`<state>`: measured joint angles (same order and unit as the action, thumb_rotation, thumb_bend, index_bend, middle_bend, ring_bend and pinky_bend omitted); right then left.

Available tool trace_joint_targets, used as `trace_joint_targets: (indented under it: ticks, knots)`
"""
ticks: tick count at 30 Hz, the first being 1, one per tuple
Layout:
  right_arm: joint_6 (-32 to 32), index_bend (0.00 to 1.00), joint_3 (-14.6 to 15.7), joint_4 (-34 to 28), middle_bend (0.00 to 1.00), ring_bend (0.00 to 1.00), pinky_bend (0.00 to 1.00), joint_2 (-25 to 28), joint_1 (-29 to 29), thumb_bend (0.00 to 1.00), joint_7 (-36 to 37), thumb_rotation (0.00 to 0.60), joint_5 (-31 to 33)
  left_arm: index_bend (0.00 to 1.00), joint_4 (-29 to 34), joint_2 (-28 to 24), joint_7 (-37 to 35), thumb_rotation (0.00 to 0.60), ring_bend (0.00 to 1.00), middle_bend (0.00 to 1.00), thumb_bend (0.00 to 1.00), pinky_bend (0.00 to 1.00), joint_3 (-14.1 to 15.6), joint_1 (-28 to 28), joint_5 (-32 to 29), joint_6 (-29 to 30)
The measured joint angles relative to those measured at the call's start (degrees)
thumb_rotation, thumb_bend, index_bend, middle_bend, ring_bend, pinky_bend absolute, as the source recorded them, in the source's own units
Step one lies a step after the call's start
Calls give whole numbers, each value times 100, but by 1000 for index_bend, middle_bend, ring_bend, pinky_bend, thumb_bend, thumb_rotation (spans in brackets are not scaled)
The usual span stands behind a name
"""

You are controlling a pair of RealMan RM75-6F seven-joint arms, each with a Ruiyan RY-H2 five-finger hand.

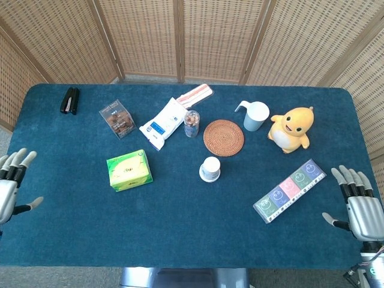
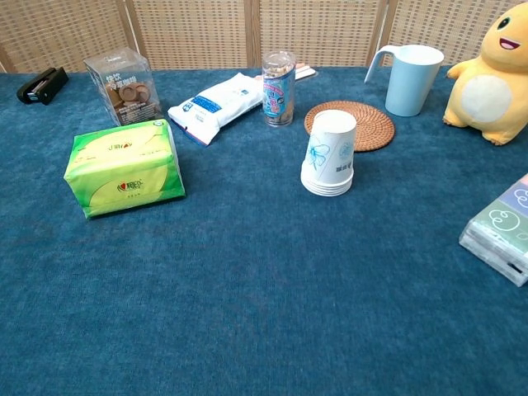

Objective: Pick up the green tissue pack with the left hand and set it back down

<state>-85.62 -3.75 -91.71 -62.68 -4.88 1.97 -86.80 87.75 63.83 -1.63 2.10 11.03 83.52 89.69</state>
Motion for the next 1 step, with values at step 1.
trace_joint_targets:
  ticks: [1]
  knots:
    - [-16, 0, -8, -8, 0, 0, 0, 0, 6, 0, -1, 600, 6, 1, -38, 50, 4, 600, 0, 0, 14, 0, 10, -83, 44, 117]
